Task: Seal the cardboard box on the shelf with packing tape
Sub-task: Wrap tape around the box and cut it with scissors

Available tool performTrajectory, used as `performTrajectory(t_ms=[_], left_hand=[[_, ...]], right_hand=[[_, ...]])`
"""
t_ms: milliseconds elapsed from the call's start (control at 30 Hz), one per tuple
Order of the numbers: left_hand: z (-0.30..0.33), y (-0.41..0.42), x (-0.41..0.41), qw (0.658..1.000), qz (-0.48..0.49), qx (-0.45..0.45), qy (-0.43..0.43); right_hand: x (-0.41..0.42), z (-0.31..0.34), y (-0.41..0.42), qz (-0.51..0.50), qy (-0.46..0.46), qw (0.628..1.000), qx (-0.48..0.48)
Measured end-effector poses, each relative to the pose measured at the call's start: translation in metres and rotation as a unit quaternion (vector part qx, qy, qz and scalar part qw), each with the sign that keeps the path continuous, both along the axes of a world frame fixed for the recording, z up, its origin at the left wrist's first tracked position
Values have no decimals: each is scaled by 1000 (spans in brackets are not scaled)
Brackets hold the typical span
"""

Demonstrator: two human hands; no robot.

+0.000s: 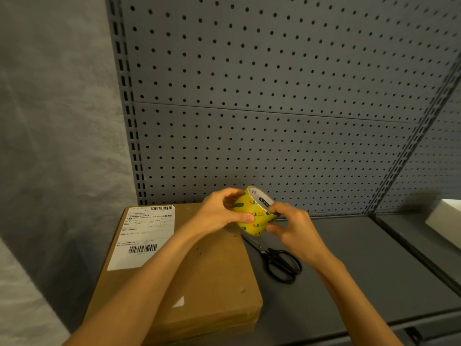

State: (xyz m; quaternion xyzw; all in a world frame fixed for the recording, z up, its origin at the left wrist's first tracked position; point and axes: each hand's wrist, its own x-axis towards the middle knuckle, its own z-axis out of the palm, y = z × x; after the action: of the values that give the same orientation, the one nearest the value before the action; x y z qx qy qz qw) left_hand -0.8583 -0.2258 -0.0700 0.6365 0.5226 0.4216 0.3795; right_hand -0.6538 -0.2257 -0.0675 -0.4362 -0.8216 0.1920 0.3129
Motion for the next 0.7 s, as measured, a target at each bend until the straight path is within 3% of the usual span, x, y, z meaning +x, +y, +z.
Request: performTrajectory(t_ms=[700], left_hand=[[2,-8,8,992,90,84,25]], right_hand=[[-6,-1,-1,-24,2,1000,13]])
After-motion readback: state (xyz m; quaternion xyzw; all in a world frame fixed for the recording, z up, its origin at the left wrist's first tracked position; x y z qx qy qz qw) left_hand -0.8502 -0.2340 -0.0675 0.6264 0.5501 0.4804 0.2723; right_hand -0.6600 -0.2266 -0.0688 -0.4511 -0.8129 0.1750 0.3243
